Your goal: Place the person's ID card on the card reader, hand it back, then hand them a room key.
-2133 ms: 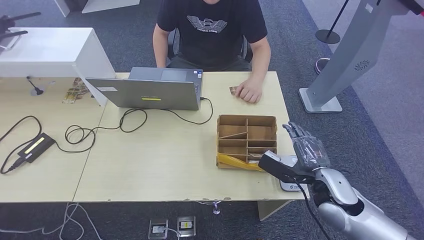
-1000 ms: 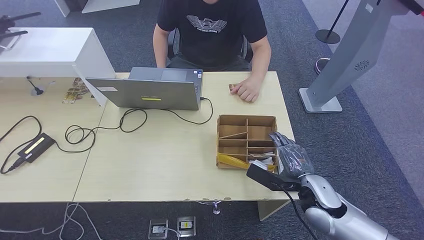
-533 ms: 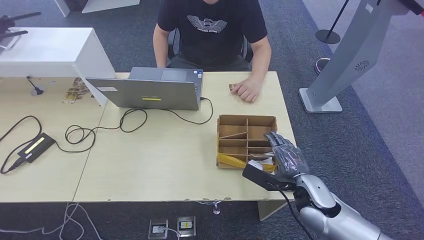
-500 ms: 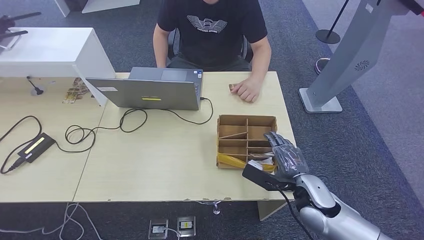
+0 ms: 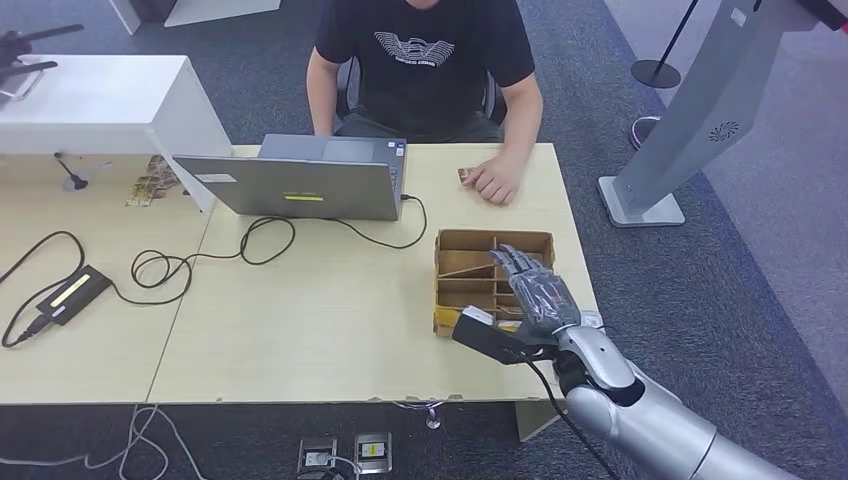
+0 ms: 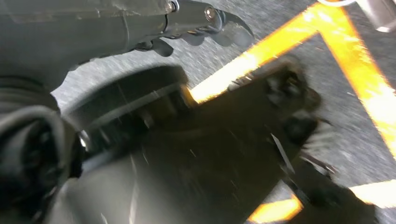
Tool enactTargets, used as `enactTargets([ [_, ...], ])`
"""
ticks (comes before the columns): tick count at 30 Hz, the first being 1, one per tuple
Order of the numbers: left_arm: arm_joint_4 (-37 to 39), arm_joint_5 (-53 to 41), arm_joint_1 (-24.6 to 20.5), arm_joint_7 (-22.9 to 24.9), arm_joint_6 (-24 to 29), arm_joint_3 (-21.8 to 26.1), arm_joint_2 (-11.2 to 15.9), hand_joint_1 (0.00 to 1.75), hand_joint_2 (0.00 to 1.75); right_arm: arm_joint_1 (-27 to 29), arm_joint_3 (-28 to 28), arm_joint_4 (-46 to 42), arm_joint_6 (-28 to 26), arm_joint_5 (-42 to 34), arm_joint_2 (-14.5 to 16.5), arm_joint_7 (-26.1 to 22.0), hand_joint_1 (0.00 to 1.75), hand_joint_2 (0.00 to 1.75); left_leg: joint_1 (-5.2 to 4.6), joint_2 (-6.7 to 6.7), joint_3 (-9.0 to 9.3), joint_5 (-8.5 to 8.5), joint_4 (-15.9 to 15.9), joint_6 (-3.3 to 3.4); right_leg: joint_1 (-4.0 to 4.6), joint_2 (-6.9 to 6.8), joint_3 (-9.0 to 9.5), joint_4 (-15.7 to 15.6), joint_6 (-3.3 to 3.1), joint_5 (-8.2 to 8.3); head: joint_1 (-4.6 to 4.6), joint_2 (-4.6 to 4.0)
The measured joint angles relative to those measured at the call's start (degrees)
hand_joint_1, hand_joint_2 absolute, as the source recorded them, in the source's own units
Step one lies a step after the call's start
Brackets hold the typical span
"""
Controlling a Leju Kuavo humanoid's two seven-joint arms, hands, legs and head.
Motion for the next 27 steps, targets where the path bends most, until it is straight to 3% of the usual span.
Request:
enactTargets([
  [12,0.0,-0.2,-0.6,0.0,0.1,-5.0,-0.6,0.0,0.0,-0.4,1.2,1.9,-0.2,0.1,1.3,0.6,0.0,1.75,0.01,0.07,-0.02,-0.01,0.0,-0.01,0.01,0.07,-0.05,0.0,-0.01,-0.01,-0.01,0.0],
  [27,0.0,-0.2,-0.7,0.0,0.1,-6.9,-0.7,0.0,0.0,-0.7,1.6,3.8,-0.2,0.1,2.2,0.7,0.0,1.75,0.02,0.07,-0.01,-0.01,0.0,-0.01,0.02,0.07,-0.05,0.0,-0.01,0.0,-0.01,0.0],
])
